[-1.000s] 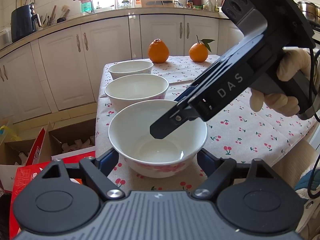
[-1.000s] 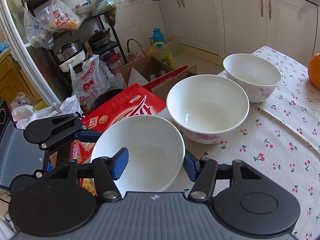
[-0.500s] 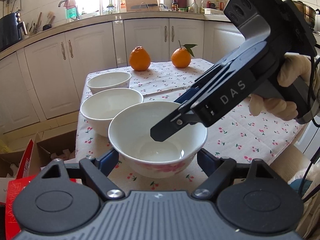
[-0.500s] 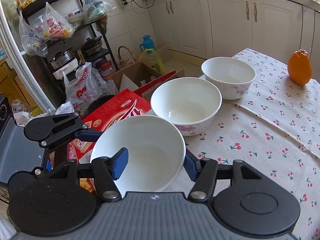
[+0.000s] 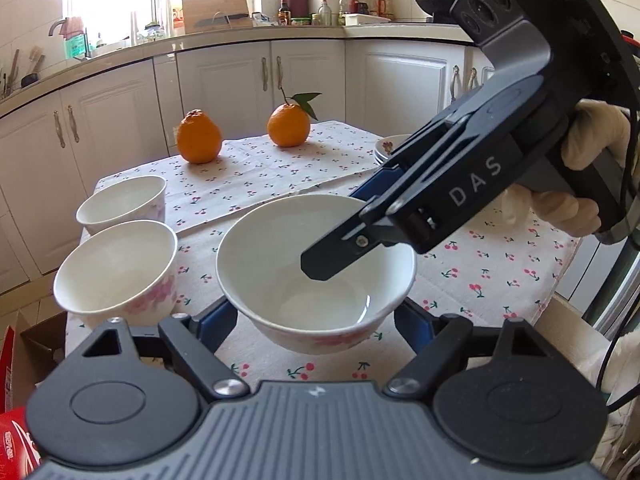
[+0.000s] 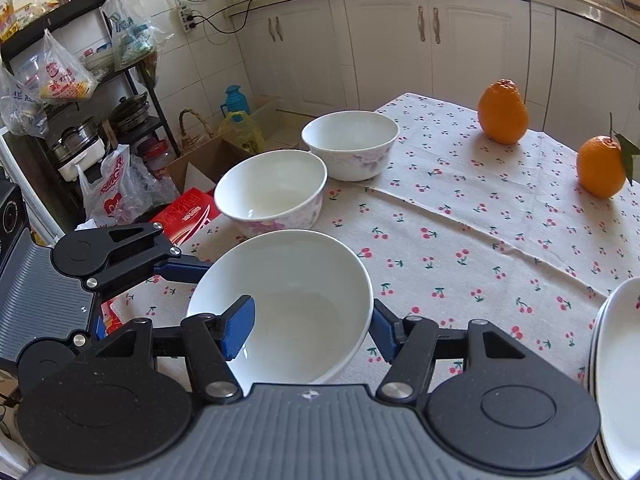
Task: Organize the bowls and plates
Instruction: 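Carry the bowl with the right gripper beside the plate stack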
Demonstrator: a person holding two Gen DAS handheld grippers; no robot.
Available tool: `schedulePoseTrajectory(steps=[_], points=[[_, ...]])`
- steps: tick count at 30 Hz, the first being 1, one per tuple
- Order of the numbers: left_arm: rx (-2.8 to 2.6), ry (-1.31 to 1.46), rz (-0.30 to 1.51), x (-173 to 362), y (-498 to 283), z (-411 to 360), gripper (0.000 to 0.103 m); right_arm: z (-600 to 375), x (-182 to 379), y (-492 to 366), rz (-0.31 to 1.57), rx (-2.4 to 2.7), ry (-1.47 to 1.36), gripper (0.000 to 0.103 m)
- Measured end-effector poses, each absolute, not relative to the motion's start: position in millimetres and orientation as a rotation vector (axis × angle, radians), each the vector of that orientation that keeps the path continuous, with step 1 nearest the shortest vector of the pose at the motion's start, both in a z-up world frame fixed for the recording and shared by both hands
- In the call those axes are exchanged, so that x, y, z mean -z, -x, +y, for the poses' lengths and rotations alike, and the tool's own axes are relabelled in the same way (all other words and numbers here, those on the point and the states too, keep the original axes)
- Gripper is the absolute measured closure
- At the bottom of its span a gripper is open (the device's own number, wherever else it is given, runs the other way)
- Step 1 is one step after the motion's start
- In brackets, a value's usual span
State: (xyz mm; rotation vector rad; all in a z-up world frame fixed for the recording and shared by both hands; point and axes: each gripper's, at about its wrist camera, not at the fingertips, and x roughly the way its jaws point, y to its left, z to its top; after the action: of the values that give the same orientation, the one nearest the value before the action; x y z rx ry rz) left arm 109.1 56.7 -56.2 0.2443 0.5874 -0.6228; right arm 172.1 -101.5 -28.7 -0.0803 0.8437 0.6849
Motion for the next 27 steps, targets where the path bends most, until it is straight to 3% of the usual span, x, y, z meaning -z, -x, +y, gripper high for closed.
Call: schedulePoseTrajectory(steps=[27], points=[[0.698,-0.264,0.629,70,-134,9,0.018,-151,43,-179,0.857,-0.587,0.036,0.036]])
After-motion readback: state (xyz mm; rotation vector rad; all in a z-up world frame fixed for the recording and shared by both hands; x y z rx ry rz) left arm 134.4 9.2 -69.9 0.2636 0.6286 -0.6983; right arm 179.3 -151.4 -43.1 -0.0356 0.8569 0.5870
